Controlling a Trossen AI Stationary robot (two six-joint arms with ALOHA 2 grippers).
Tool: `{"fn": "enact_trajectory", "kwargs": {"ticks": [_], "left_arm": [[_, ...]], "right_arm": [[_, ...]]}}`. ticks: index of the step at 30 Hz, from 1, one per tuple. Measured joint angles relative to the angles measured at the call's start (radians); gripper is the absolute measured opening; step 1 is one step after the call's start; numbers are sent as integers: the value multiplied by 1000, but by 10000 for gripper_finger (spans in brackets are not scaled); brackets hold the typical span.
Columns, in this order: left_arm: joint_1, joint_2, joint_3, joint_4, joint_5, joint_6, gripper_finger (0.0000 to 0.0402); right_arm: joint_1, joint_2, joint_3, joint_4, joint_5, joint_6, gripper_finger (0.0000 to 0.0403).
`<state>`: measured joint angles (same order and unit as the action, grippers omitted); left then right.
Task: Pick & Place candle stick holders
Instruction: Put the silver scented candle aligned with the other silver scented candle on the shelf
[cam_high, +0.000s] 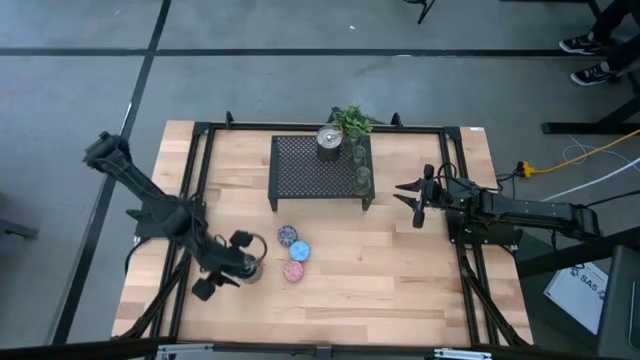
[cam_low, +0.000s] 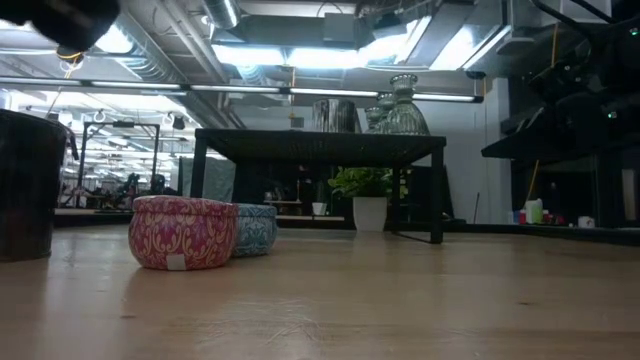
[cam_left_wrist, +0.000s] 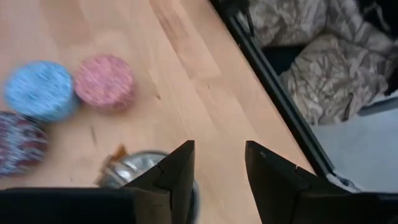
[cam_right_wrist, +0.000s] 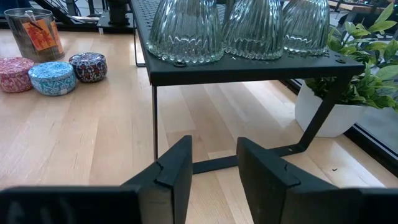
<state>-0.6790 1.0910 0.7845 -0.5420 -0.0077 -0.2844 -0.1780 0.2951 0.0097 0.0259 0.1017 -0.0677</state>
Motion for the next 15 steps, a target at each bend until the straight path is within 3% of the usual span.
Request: {"fn": "enact_trajectory", "kwargs": {"ticks": [7,15], "left_arm": [[-70,73,0,-7,-69,-56,121],[-74,134,0,-19,-101,-99,106]], "right_arm": [[0,0,0,0,0,0,128],[0,0,0,0,0,0,128]]}}
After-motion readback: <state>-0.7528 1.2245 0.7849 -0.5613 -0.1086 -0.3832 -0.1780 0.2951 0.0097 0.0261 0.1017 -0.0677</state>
